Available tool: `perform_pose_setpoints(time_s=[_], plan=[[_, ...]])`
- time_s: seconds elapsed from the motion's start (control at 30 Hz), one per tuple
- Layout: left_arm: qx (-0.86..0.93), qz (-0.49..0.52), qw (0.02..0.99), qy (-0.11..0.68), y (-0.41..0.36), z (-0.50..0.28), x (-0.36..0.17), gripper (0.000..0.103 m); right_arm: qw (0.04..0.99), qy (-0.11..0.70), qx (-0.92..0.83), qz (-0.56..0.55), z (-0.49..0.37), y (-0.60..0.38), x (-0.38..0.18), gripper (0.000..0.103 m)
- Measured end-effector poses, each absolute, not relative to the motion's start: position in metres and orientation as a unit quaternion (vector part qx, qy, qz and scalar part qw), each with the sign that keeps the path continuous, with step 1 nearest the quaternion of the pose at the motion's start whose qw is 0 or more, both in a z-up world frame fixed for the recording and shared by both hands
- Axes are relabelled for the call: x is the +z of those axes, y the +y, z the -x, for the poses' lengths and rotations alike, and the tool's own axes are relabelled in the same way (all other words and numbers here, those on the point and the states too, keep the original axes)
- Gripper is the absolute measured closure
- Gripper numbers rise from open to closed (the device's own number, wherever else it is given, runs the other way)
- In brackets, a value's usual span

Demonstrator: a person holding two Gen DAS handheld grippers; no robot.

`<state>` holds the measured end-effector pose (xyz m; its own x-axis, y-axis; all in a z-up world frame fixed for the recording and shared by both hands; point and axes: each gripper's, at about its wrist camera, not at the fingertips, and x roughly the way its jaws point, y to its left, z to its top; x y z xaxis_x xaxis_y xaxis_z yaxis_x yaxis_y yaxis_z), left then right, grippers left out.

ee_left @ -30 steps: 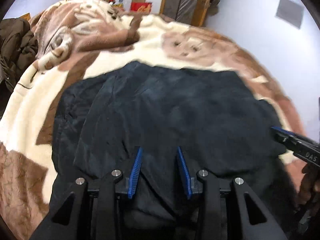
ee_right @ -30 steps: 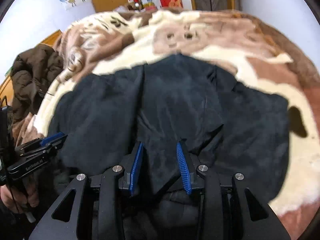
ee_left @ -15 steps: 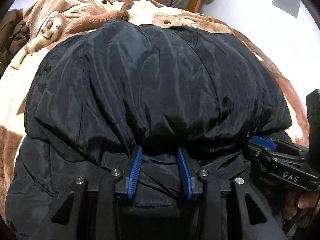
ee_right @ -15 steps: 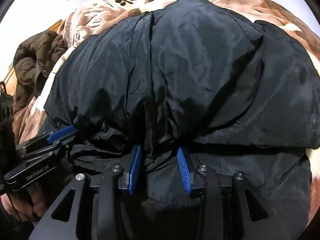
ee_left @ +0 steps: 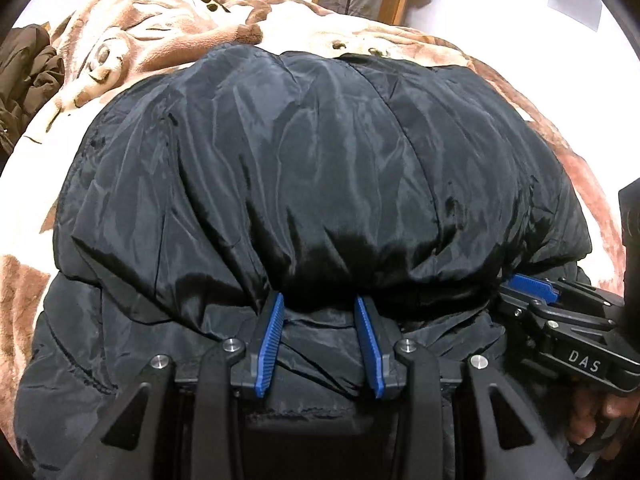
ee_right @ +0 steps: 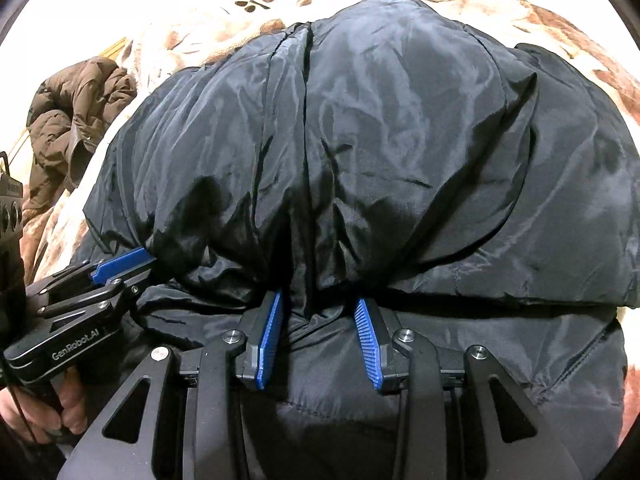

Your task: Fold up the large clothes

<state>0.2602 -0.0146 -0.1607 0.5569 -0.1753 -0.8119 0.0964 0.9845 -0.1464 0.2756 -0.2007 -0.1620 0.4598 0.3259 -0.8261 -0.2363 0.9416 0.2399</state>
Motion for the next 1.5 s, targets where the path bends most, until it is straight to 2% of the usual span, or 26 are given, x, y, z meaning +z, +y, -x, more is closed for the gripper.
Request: perform_pose_setpoints(time_s=[0.4,0.7,1.07,1.13,1.37,1.43,1.5], plan=[[-0.067,0.025,0.896,0.438,-0.021,-0.182,-0.098,0.064,0.877,0.452,0.157,-0.036,-0.193,-0.215,-0.098,0.066],[-0.065,0.022,0.902,0.425,-0.016,-0.114,-0.073,0.064,0.887,0.433,0.152,-0.047,-0.126,-0.239,-0.071,0.066],[-0.052,0.017,0.909,0.413,-0.007,-0.048,-0.055,0.064,0.886,0.44,0.137,-0.049,-0.057,-0.269,-0.069,0.06],[-0.051,0.015,0.909,0.413,-0.006,-0.041,-0.055,0.064,0.886,0.442,0.13,-0.051,-0.048,-0.275,-0.071,0.053],[-0.036,0.007,0.909,0.415,0.0,-0.022,-0.058,0.064,0.886,0.448,0.107,-0.062,-0.032,-0.293,-0.079,0.052],[-0.032,0.006,0.909,0.415,0.003,-0.019,-0.059,0.06,0.884,0.452,0.098,-0.064,-0.031,-0.299,-0.084,0.052],[-0.021,0.007,0.909,0.417,0.009,-0.017,-0.061,0.05,0.883,0.456,0.089,-0.069,-0.03,-0.307,-0.088,0.051]])
